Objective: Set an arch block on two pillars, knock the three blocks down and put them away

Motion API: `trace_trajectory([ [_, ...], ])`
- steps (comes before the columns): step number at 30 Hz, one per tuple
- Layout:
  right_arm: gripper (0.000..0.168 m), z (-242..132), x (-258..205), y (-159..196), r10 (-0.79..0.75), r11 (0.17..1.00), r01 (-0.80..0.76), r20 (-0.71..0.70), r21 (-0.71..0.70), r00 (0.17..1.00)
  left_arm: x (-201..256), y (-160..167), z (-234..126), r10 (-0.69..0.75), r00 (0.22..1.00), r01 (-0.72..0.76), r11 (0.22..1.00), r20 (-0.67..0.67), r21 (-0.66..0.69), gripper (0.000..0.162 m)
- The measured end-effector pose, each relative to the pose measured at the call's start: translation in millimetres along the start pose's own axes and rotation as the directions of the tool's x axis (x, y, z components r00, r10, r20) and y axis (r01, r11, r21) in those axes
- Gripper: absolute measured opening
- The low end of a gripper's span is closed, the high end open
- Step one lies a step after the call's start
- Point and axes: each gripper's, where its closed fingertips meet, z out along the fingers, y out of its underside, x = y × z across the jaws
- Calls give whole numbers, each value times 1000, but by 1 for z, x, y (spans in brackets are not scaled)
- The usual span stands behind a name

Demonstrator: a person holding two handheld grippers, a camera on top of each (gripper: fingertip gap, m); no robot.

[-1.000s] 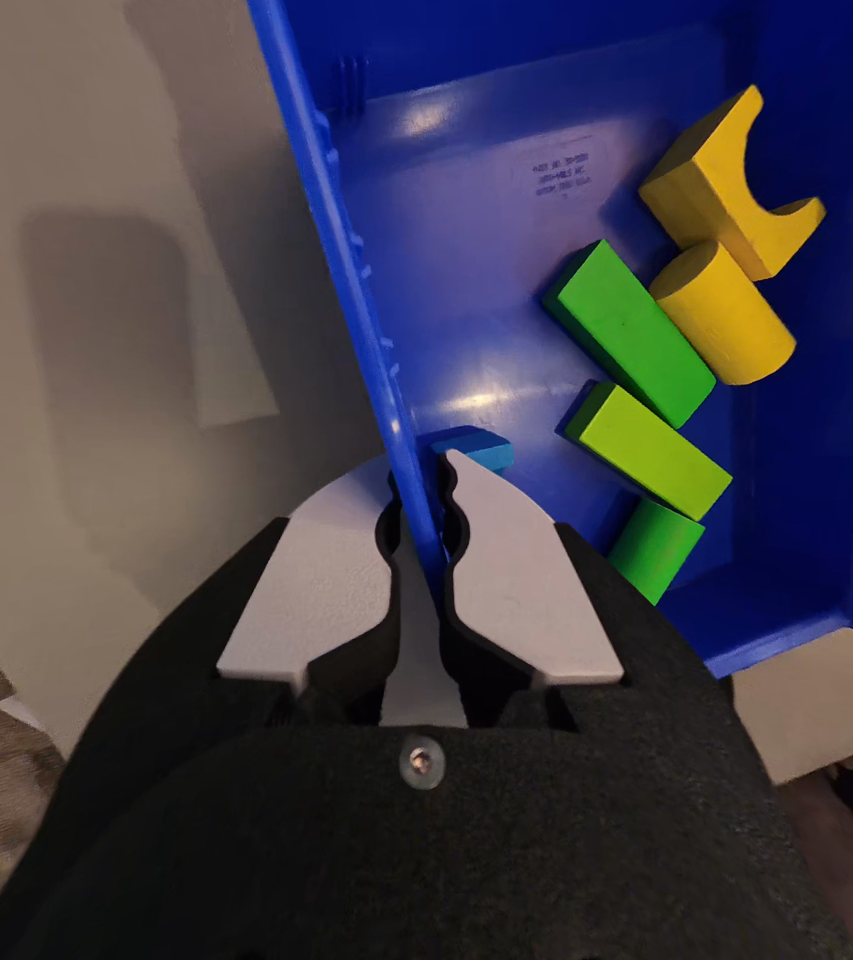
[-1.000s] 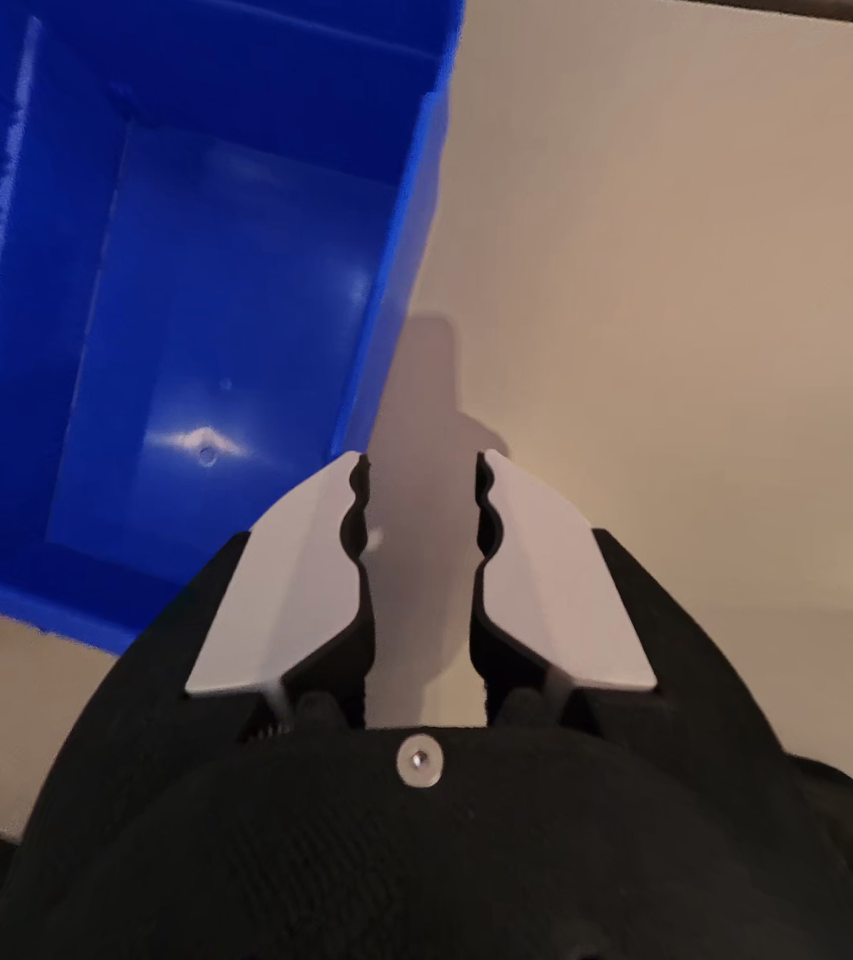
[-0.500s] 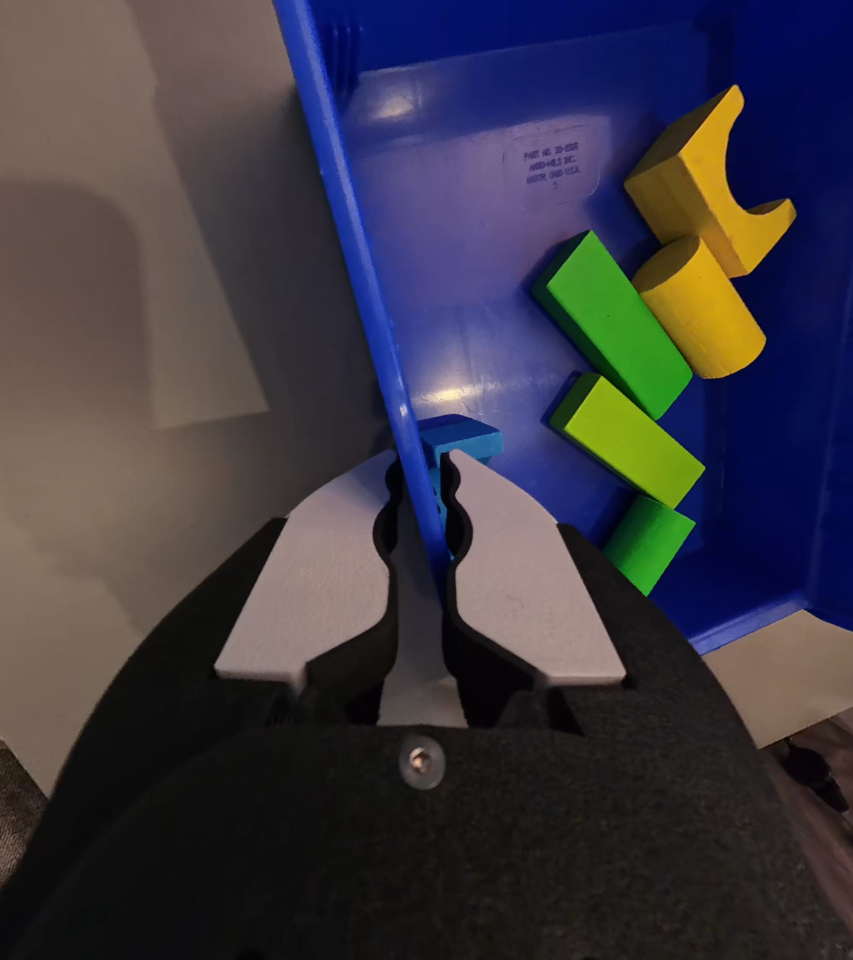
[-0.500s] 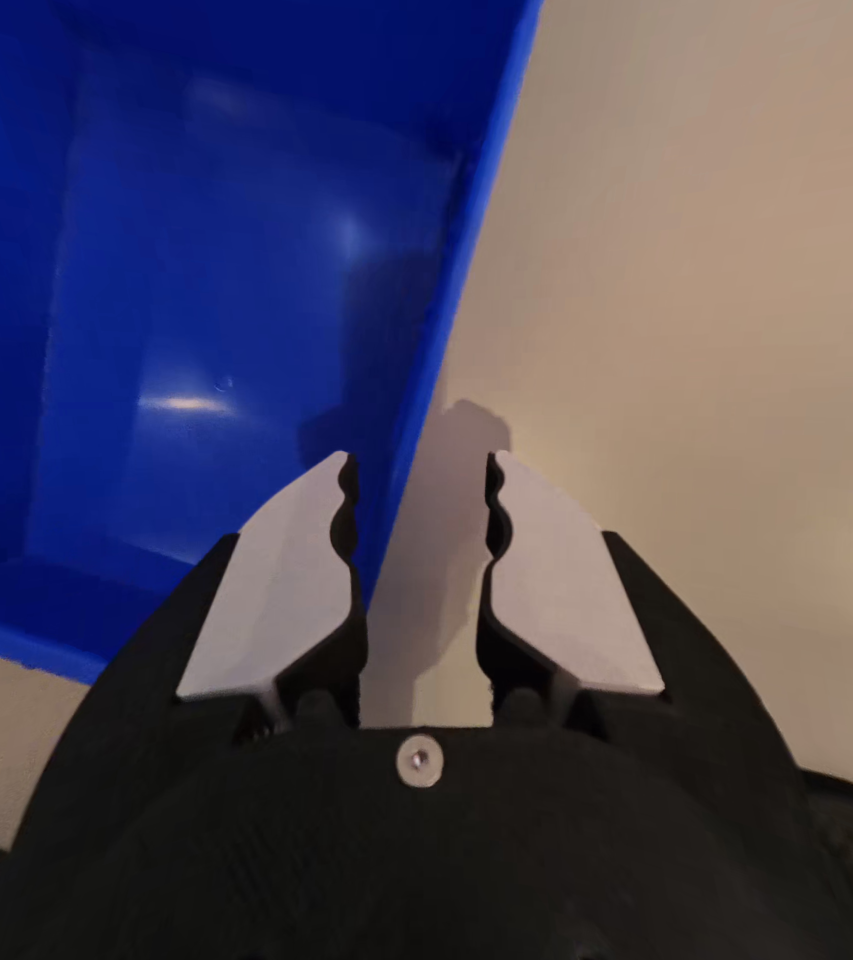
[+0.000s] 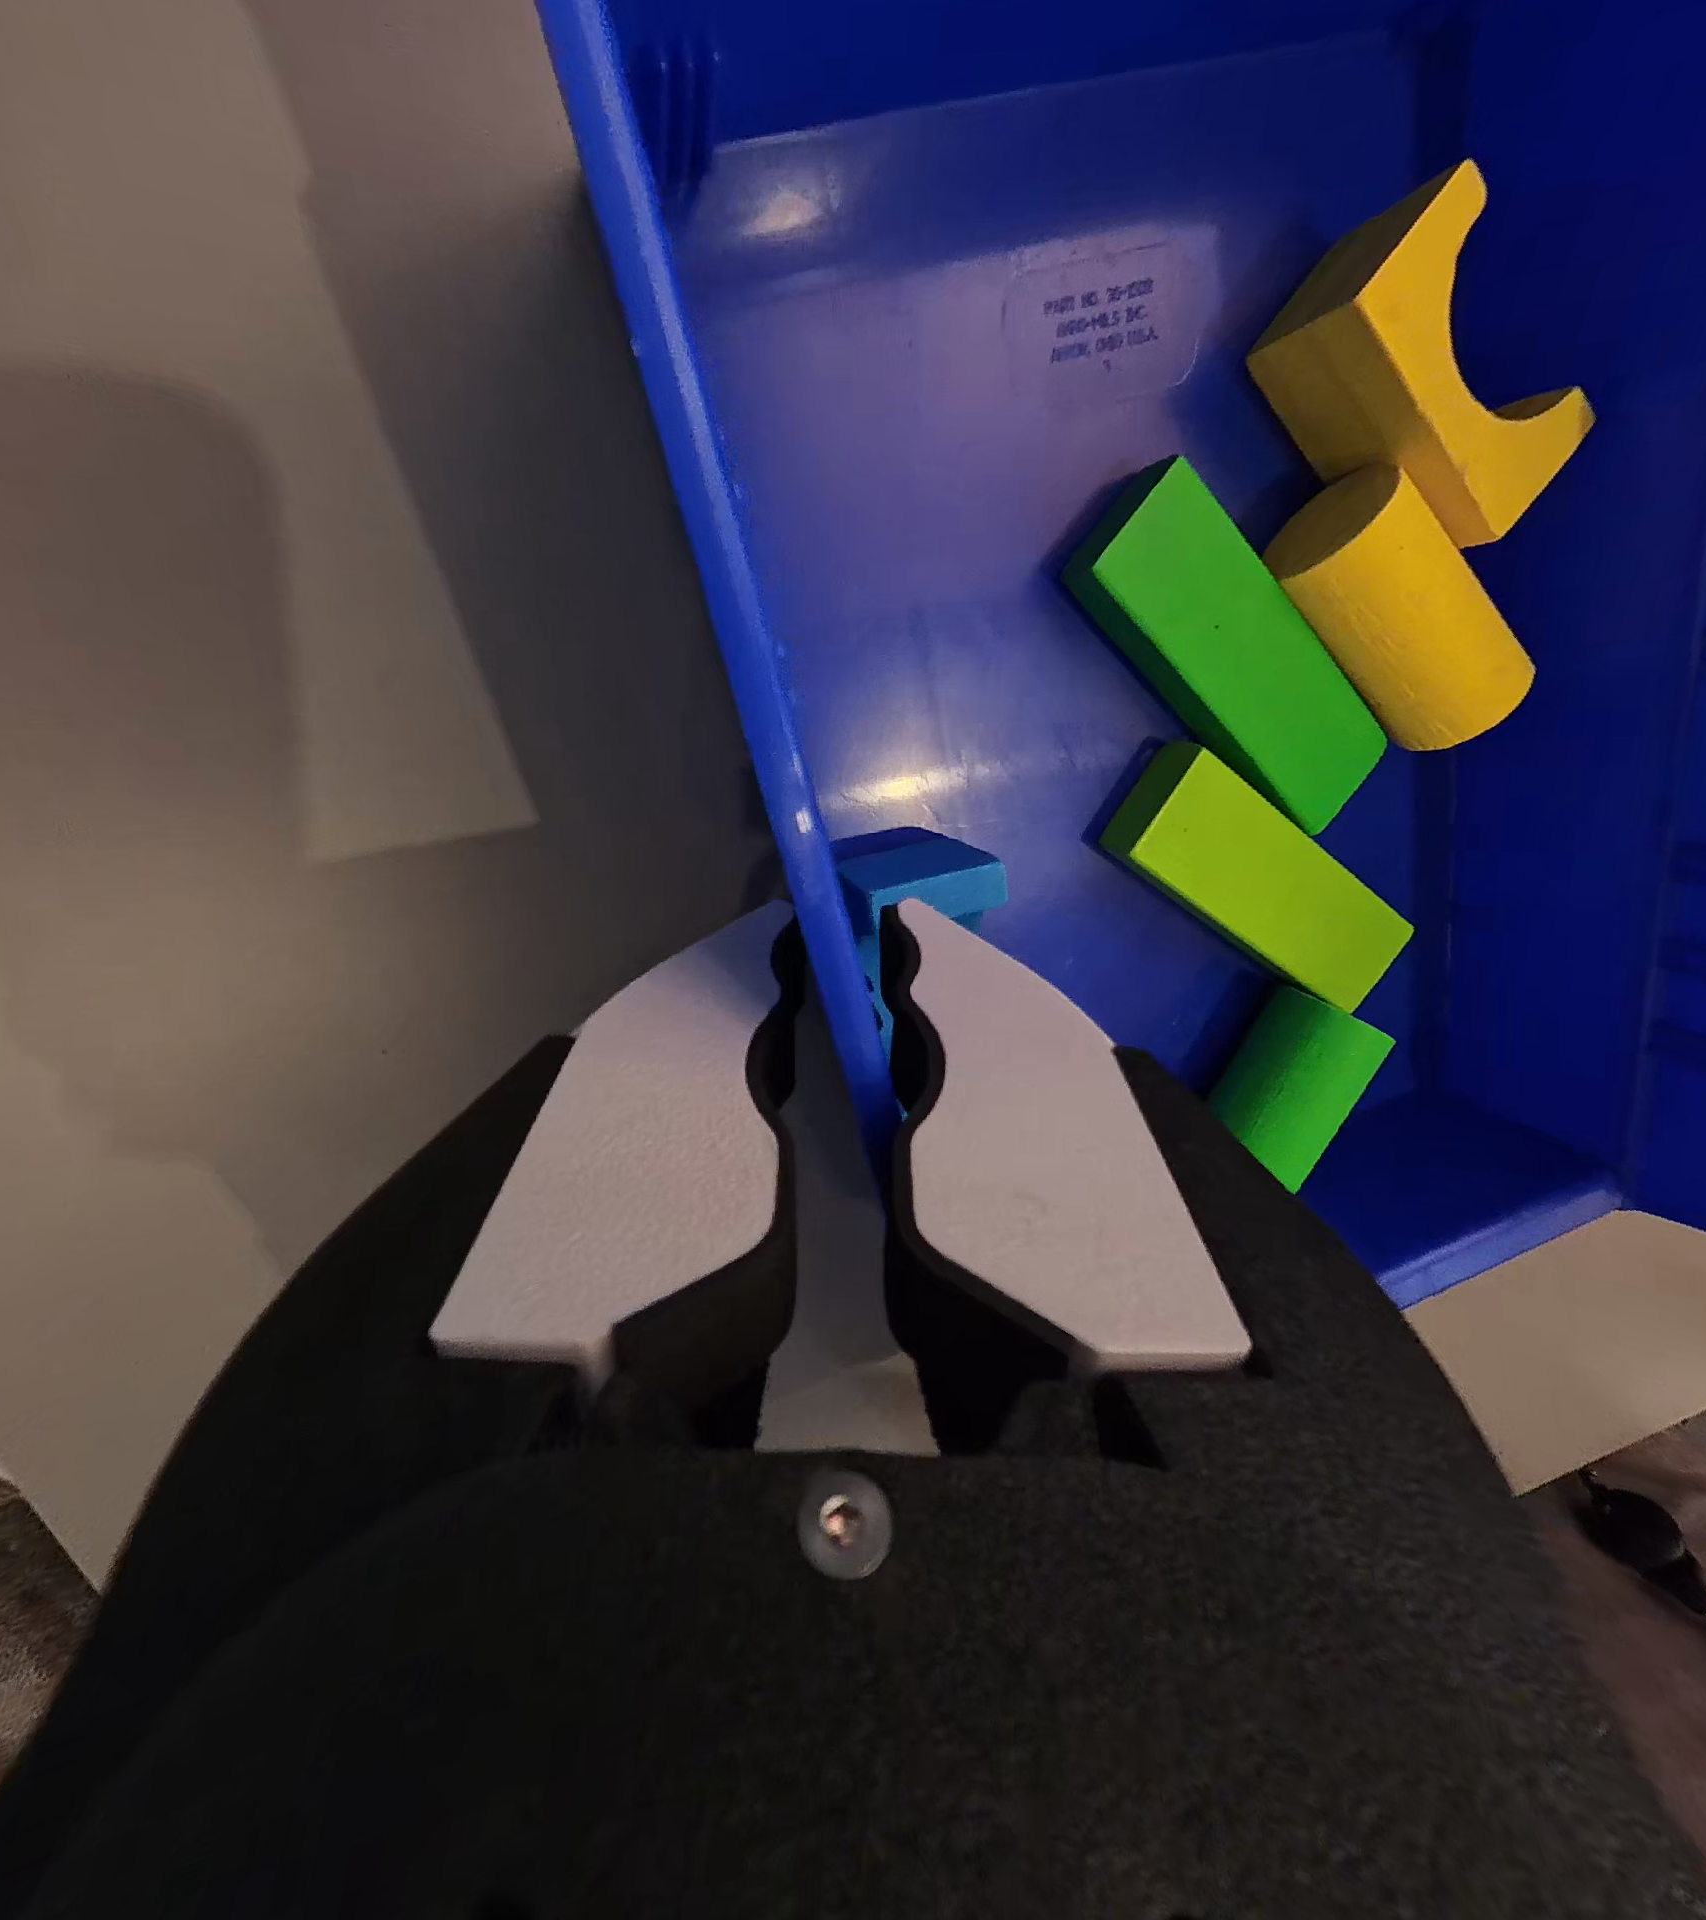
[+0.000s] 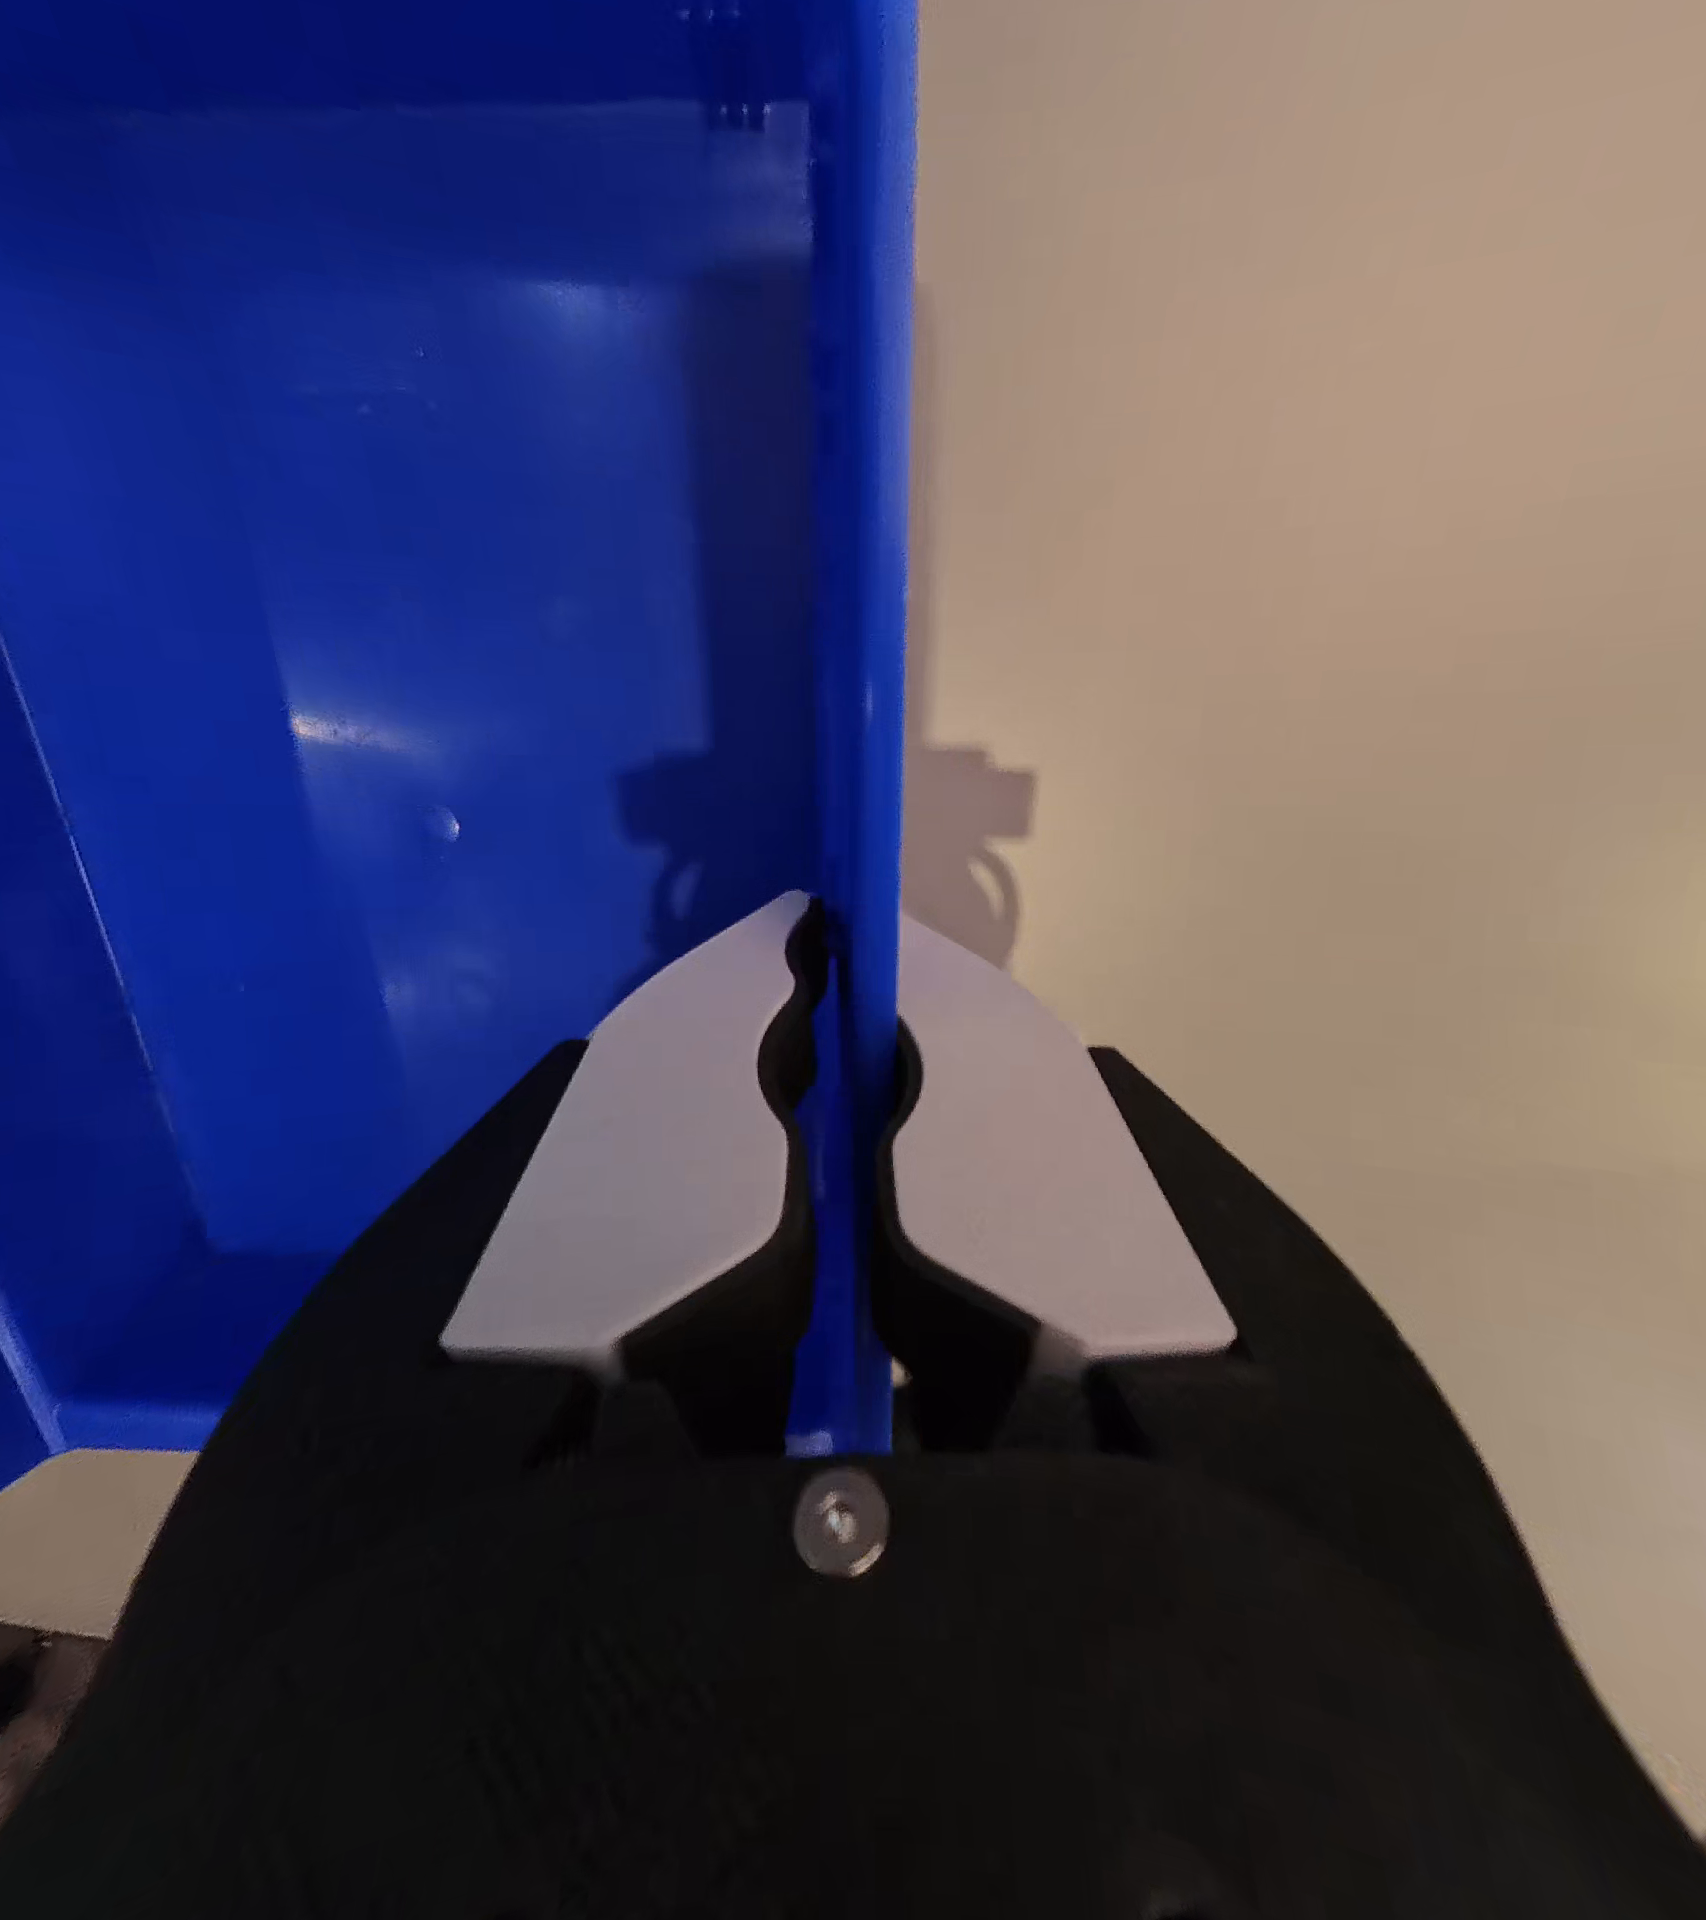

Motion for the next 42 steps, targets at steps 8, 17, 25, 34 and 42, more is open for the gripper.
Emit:
trace_trajectory([
  [8, 7, -12, 141, 31, 185, 982, -186, -46, -18, 982, 1, 0, 0, -17, 1000, 17, 1000, -6, 7, 13],
  [17, 11, -15, 176, 39, 122, 993, -121, -91, 16, 988, 2, -2, 0, -20, 1000, 20, 999, -13, 25, 14],
  [25, 35, -91, 192, 2, 93, 935, 92, -485, 343, 869, 4, -17, -77, -7, 1000, 6, 942, 3, 335, 14],
  [34, 49, -234, 59, -70, -52, 261, 335, -333, 906, 942, 110, -46, -205, 321, 925, -347, 493, 204, 797, 36],
  [42, 55, -268, -26, -81, -509, 84, -148, 170, 985, 844, 190, -59, -202, 489, 843, -396, 282, 224, 874, 54],
])
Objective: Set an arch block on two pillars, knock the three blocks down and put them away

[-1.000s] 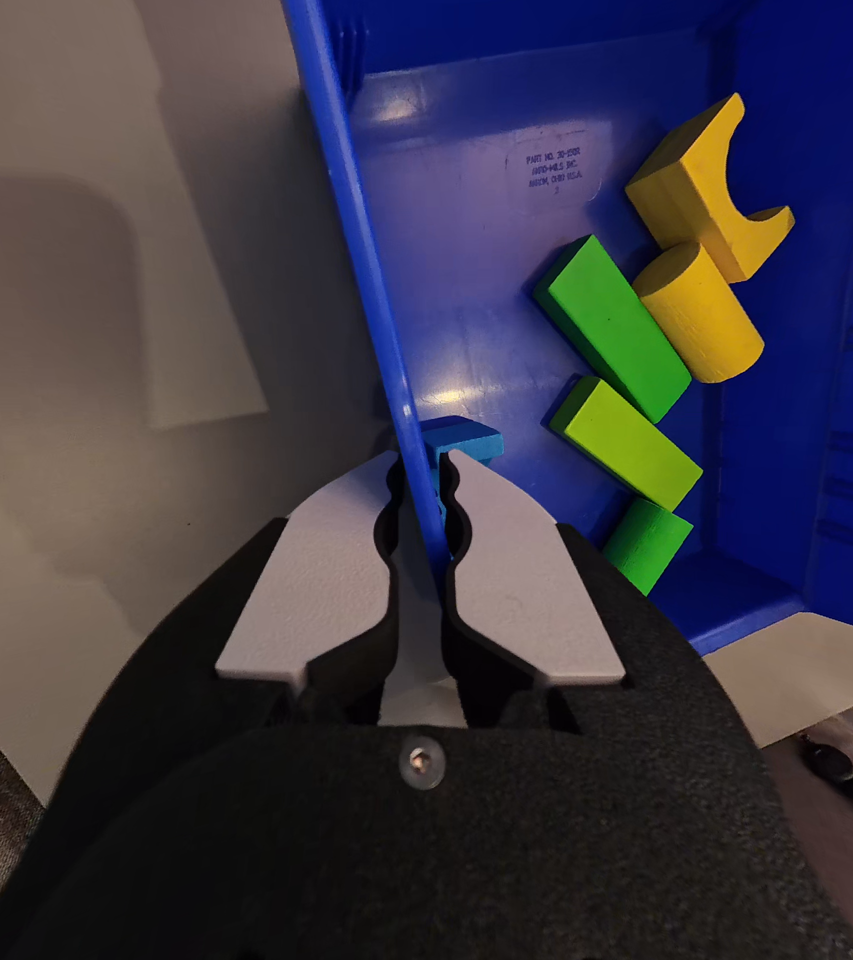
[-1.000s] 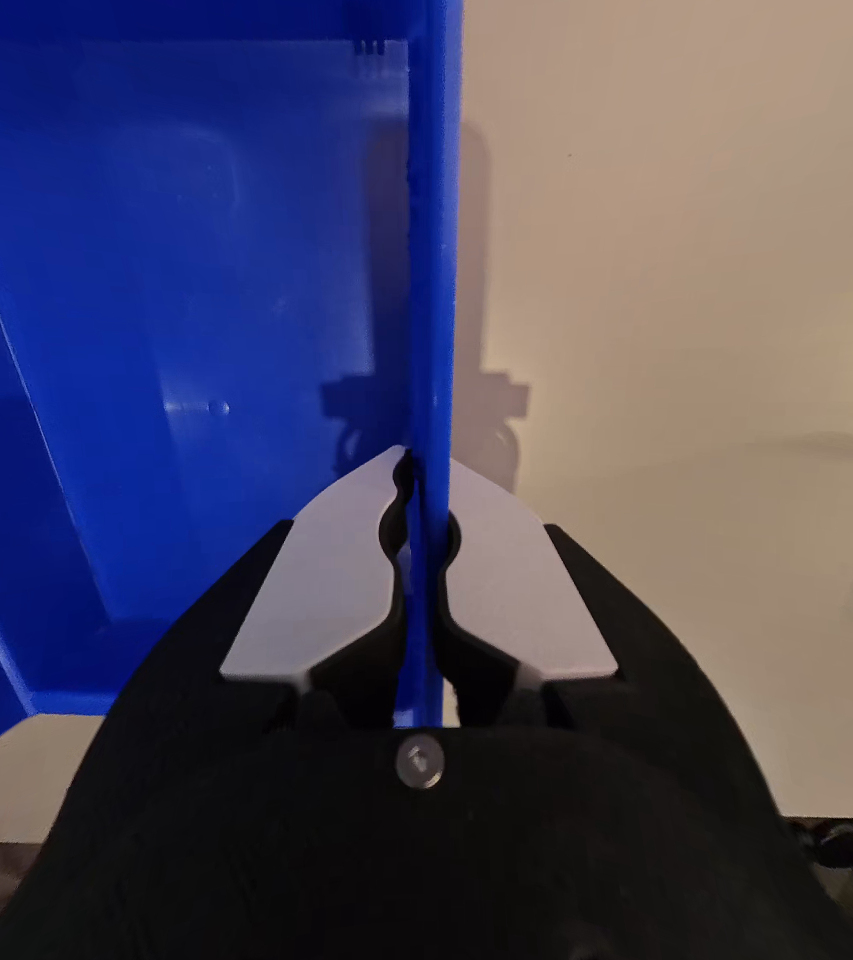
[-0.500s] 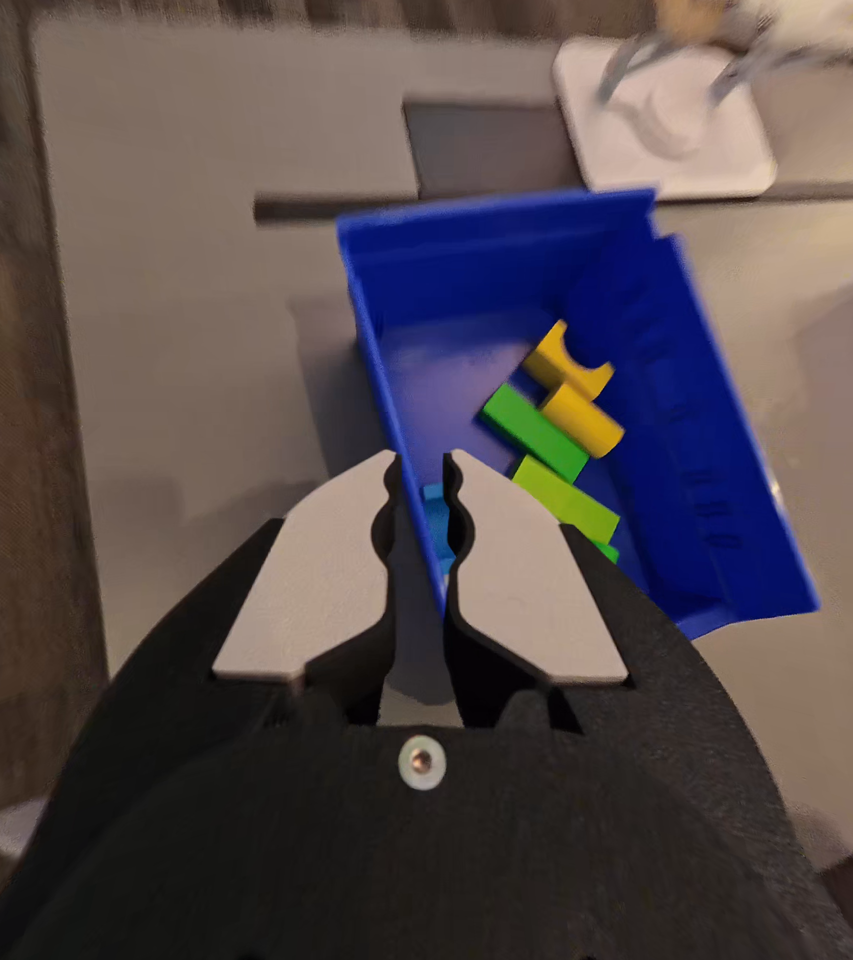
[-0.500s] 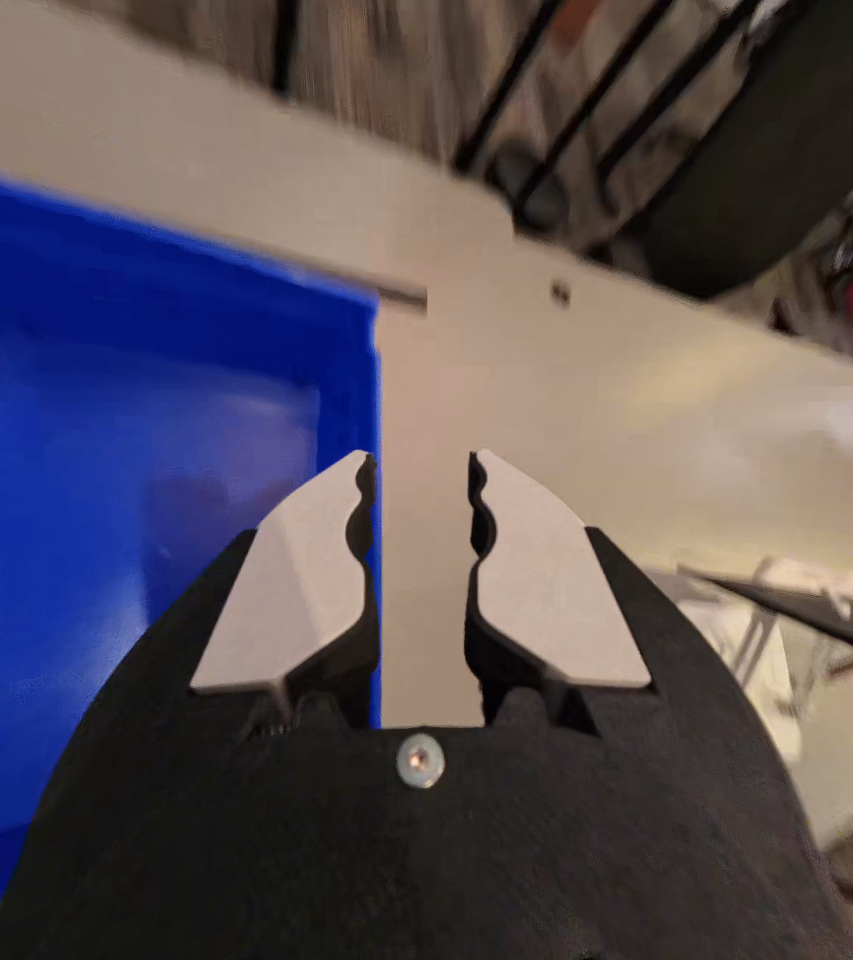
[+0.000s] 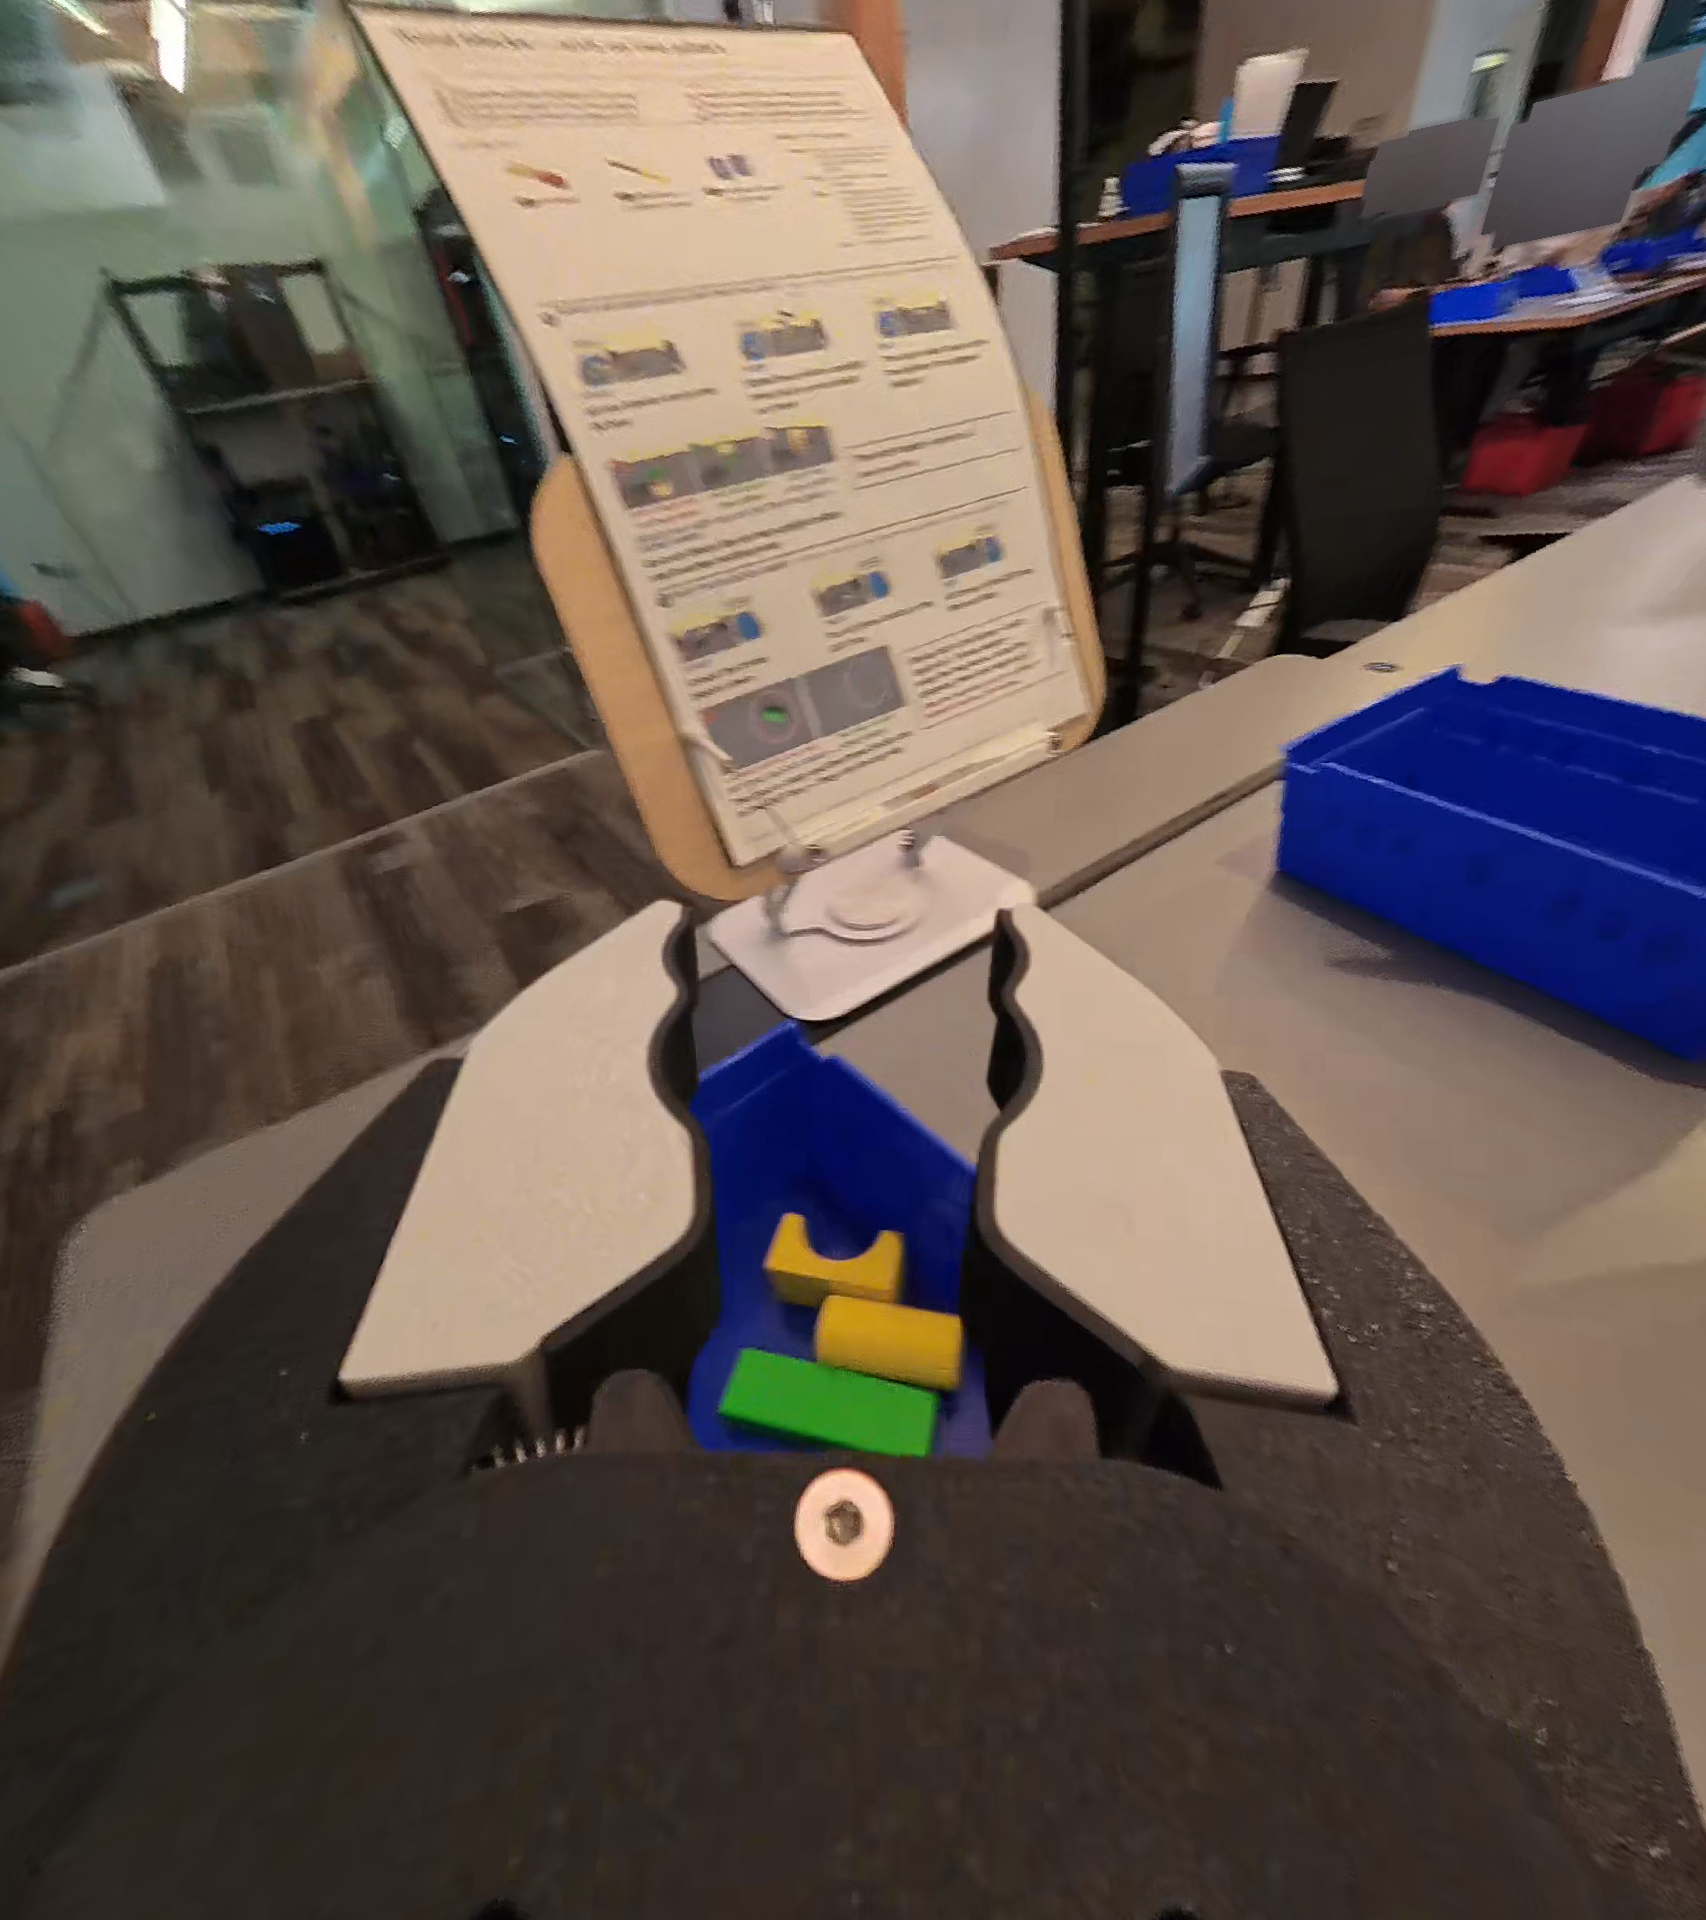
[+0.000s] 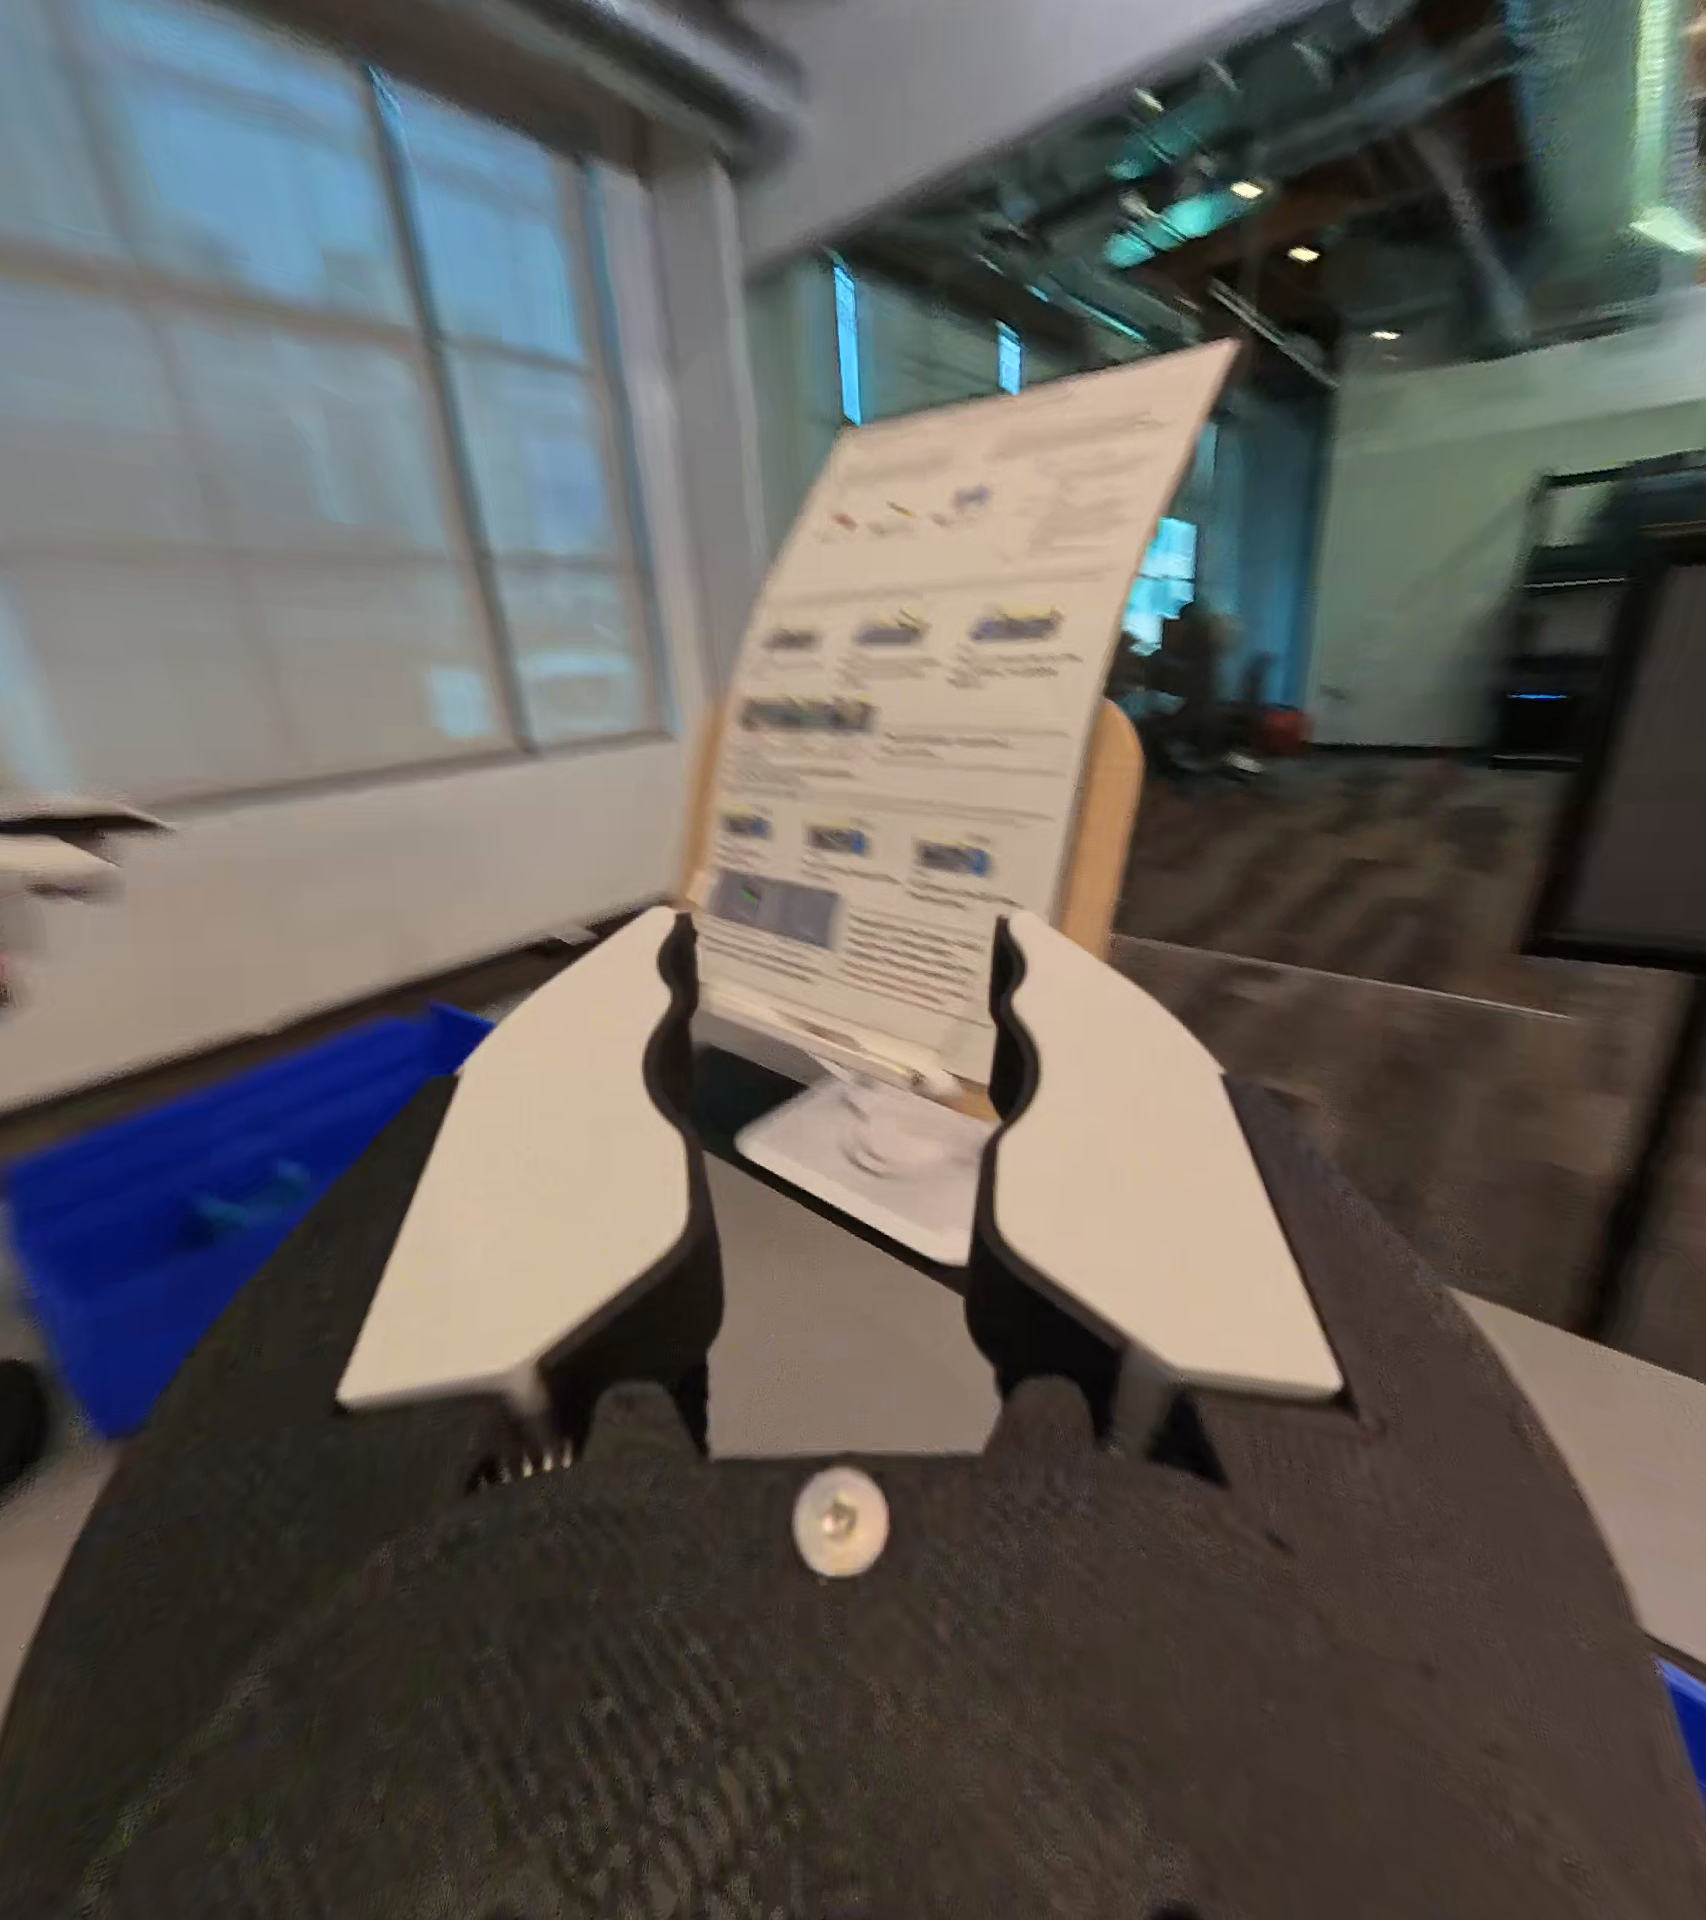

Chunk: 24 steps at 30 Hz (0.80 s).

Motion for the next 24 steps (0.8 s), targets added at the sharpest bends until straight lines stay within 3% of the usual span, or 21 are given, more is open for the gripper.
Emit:
trace_trajectory([
  [2, 55, 0, -5, -5, 68, 996, -71, 80, 45, 995, 13, 3, 9, -57, 997, 56, 998, -42, -36, 58],
  [5, 53, 0, -5, 7, 28, 999, -31, 101, 34, 995, 34, 11, 17, -77, 992, 70, 995, -104, -65, 66],
  [7, 47, 1, -8, 22, 30, 999, -27, 137, -25, 990, 47, 20, 18, -49, 990, 41, 997, -134, -62, 61],
  [10, 46, 3, -9, 32, 95, 995, -87, 179, -48, 979, 45, 38, 12, -2, 998, -3, 997, -66, -78, 54],
  [13, 46, 1, -12, 32, 133, 991, -130, 210, -26, 968, 57, 68, -2, -21, 991, -14, 966, -134, -258, 49],
  [16, 46, 1, -11, 40, 135, 990, -124, 202, -64, 970, 58, 101, -15, 17, 987, -94, 870, -160, -484, 58],
  [20, 46, 3, -14, 49, 115, 989, -92, 201, -119, 973, 52, 149, -32, 82, 980, -193, 613, -181, -766, 54],
  [24, 46, 2, -17, 51, 72, 989, -46, 187, -138, 980, 72, 189, -35, -30, 975, -184, 442, -220, -878, 38],
])
